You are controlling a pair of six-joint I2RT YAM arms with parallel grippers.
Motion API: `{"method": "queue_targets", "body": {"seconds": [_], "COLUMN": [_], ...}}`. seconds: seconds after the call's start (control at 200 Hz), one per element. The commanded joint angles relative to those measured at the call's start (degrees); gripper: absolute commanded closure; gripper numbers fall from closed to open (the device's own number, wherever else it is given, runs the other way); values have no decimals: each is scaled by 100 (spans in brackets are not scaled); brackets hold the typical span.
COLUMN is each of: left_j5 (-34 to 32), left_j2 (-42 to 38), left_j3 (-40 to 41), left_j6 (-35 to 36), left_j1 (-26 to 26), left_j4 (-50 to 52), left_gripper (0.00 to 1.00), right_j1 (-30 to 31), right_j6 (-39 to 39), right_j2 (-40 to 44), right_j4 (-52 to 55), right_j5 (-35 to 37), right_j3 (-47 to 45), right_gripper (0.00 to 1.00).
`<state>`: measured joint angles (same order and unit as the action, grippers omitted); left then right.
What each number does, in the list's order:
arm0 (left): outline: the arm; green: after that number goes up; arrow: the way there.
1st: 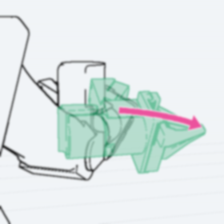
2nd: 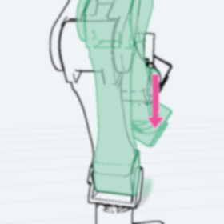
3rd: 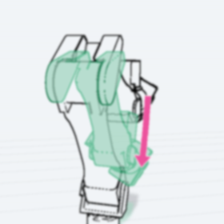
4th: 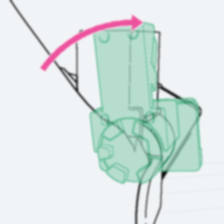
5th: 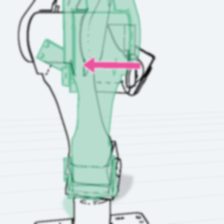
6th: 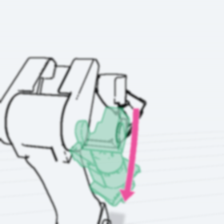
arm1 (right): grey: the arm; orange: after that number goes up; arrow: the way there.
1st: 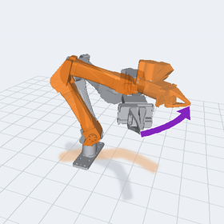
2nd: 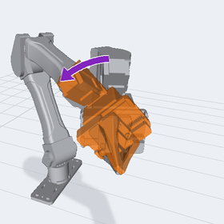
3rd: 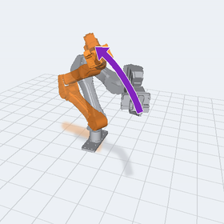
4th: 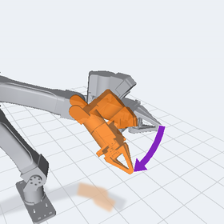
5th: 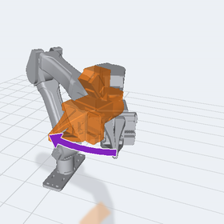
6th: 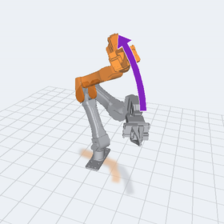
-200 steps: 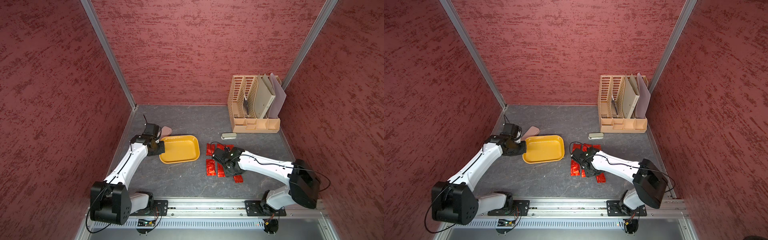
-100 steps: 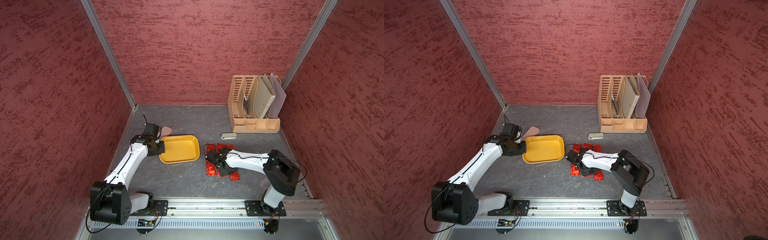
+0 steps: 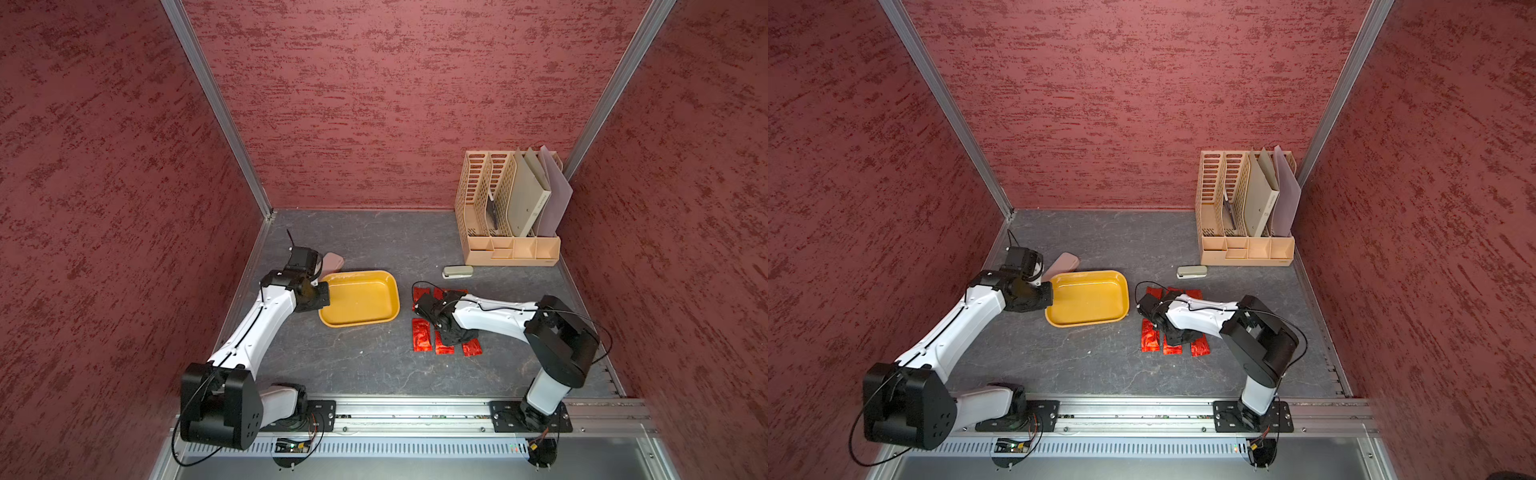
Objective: Take the tea bags out of the storage box
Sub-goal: Place the tea bag at the center of the board.
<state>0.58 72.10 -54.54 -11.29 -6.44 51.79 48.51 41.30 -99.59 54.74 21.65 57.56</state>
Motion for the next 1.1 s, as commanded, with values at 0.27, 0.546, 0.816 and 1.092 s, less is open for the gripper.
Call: {"method": "queue_targets", "body": {"seconds": [0.27,0.546,0.816,1.092], "left_j5": [73,89,109,112], "left_j2": [50,63,55,59], "left_j3": [-90,-92,-83,-83], "left_j6": [23,21,25,22], "left_j1": [30,28,28,29], "left_j4": [-66,-73,-73,-75], "left_gripper": [100,100,100,100], "right_j1": [-169,-202,-194,-197], "right_j6": [247,354,379,414], "right_j2": [147,280,359,356], "right_j4": [-152,-130,-133,-87], "right_j5": [-87,-89,-157,-190], "right_j3": [-107,-175,-155,-105], "right_gripper": [100,100,100,95]}}
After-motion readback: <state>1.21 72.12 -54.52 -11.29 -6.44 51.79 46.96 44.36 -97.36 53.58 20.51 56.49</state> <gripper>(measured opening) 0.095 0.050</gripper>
